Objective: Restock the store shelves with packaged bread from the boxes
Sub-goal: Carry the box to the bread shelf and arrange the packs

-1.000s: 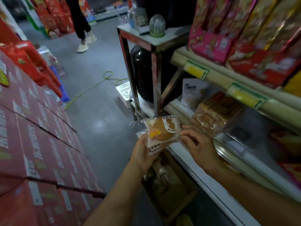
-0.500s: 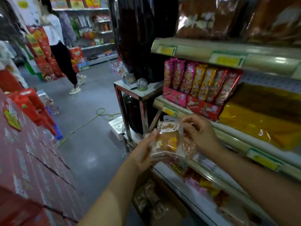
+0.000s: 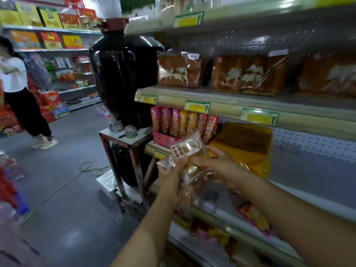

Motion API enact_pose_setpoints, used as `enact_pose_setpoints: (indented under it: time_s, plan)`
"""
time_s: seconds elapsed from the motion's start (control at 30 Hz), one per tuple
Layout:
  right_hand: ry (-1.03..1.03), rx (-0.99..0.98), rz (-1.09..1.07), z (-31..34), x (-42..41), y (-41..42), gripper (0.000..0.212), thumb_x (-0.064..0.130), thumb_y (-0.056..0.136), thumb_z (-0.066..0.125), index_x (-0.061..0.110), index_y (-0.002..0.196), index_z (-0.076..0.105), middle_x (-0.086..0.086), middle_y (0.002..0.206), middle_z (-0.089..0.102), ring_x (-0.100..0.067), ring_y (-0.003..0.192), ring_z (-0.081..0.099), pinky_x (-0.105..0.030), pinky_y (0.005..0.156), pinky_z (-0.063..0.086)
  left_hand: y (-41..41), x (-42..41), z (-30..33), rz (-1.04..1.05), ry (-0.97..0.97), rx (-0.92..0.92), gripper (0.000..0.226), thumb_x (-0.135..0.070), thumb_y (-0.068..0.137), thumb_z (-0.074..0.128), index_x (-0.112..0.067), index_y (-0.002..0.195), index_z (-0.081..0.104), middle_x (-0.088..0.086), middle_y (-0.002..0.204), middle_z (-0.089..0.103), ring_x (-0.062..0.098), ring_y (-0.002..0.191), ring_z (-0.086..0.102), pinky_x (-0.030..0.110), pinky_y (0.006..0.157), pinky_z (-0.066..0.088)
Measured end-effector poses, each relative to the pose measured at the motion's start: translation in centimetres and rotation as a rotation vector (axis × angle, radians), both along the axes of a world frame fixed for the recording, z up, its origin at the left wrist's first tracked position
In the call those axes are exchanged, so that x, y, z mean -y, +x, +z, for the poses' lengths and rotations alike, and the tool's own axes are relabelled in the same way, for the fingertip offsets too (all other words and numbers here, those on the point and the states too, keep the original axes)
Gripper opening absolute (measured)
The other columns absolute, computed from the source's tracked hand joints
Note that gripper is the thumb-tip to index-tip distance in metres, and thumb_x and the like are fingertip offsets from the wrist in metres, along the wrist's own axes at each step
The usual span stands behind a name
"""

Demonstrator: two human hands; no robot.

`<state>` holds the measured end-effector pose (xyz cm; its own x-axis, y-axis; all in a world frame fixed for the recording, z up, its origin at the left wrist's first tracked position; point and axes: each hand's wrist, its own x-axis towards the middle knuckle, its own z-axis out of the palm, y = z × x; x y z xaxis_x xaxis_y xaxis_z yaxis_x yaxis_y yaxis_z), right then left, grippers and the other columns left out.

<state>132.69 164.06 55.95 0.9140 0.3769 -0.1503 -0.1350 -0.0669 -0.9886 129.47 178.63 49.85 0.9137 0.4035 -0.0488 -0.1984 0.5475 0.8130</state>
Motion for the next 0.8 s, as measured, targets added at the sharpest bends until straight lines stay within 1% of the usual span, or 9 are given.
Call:
enact_pose_setpoints:
  time_s: [0.07, 0.17, 0.27, 0.33, 0.4, 0.5, 0.57, 0.67, 0.8]
  plan:
    - [-0.006, 0.041, -0.043, 1.0, 2.3, -0.2, 0.051, 0.013, 0.071, 0.085, 0.025, 0.116, 0.064, -0.008, 0.094, 0.072, -0.018, 0.067, 0.066, -0.028, 0.058, 0.049, 0.3, 2.0, 1.0, -0.021, 0.005, 0.009, 0.107, -0.038, 0.053, 0.094, 0.0, 0.139, 0.045, 0.021, 0.119, 0.068, 0.039, 0.109, 0.066, 0.055, 0.092, 0.053]
    - [-0.115, 0.167, -0.061, 2.4, 7.0, -0.2, 0.055, 0.015, 0.064, 0.089, 0.021, 0.113, 0.064, -0.008, 0.1, 0.072, -0.021, 0.077, 0.066, -0.031, 0.06, 0.048, 0.2, 5.6, 2.7, -0.084, 0.023, -0.046, 0.111, -0.063, 0.042, 0.091, -0.005, 0.131, 0.059, 0.016, 0.119, 0.069, 0.036, 0.112, 0.065, 0.053, 0.097, 0.051]
    - [-0.18, 0.246, -0.074, 3.8, 11.9, -0.3, 0.053, 0.016, 0.063, 0.089, 0.019, 0.11, 0.063, -0.004, 0.102, 0.071, -0.019, 0.083, 0.066, -0.029, 0.061, 0.05, 0.2, 9.4, 4.1, -0.119, -0.04, -0.051, 0.101, -0.055, 0.051, 0.091, -0.006, 0.132, 0.057, 0.018, 0.117, 0.07, 0.034, 0.101, 0.069, 0.042, 0.067, 0.06]
    - [-0.131, 0.27, -0.12, 4.5, 14.6, -0.4, 0.055, 0.013, 0.065, 0.088, 0.016, 0.113, 0.062, -0.003, 0.103, 0.07, -0.014, 0.079, 0.066, -0.025, 0.059, 0.05, 0.1, 12.1, 4.7, -0.129, -0.067, -0.049, 0.096, -0.05, 0.052, 0.09, -0.008, 0.132, 0.058, 0.019, 0.119, 0.069, 0.033, 0.096, 0.071, 0.038, 0.06, 0.058]
    - [0.014, 0.243, -0.185, 5.0, 17.0, -0.2, 0.057, 0.004, 0.066, 0.085, 0.011, 0.116, 0.06, -0.006, 0.101, 0.071, -0.014, 0.077, 0.068, -0.027, 0.062, 0.054, 0.0, 14.7, 5.4, -0.125, -0.104, -0.048, 0.084, -0.044, 0.057, 0.086, -0.011, 0.13, 0.06, 0.017, 0.119, 0.069, 0.032, 0.101, 0.069, 0.04, 0.063, 0.059]
    - [0.093, 0.239, -0.203, 5.7, 19.9, -0.3, 0.052, 0.007, 0.065, 0.085, 0.006, 0.112, 0.064, -0.012, 0.103, 0.074, -0.031, 0.096, 0.07, -0.045, 0.086, 0.055, -0.3, 18.6, 7.0, -0.128, -0.123, -0.007, 0.06, -0.035, 0.075, 0.076, -0.009, 0.127, 0.063, 0.014, 0.113, 0.072, 0.032, 0.107, 0.067, 0.052, 0.08, 0.059]
    - [0.112, 0.234, -0.164, 6.5, 21.5, -0.7, 0.045, 0.011, 0.064, 0.085, 0.008, 0.106, 0.068, -0.011, 0.101, 0.074, -0.031, 0.095, 0.07, -0.044, 0.084, 0.057, -0.6, 21.0, 8.3, -0.123, -0.095, 0.018, 0.045, -0.027, 0.086, 0.071, -0.01, 0.126, 0.063, 0.014, 0.109, 0.073, 0.032, 0.104, 0.069, 0.058, 0.092, 0.053]
    - [0.132, 0.248, -0.162, 7.9, 23.7, -1.2, 0.04, 0.008, 0.068, 0.083, 0.009, 0.104, 0.068, -0.009, 0.098, 0.075, -0.024, 0.09, 0.072, -0.033, 0.074, 0.056, -1.3, 24.0, 10.1, -0.09, -0.074, 0.071, 0.034, -0.021, 0.086, 0.073, -0.011, 0.117, 0.065, 0.016, 0.106, 0.074, 0.035, 0.099, 0.07, 0.059, 0.086, 0.055]
    - [0.159, 0.286, -0.199, 9.8, 27.0, -2.0, 0.033, 0.006, 0.07, 0.082, 0.007, 0.099, 0.067, -0.011, 0.095, 0.074, -0.023, 0.084, 0.072, -0.032, 0.073, 0.058, -2.4, 27.3, 12.0, -0.072, -0.122, 0.088, 0.053, -0.04, 0.073, 0.073, -0.005, 0.112, 0.066, 0.019, 0.107, 0.073, 0.035, 0.097, 0.071, 0.05, 0.077, 0.06]
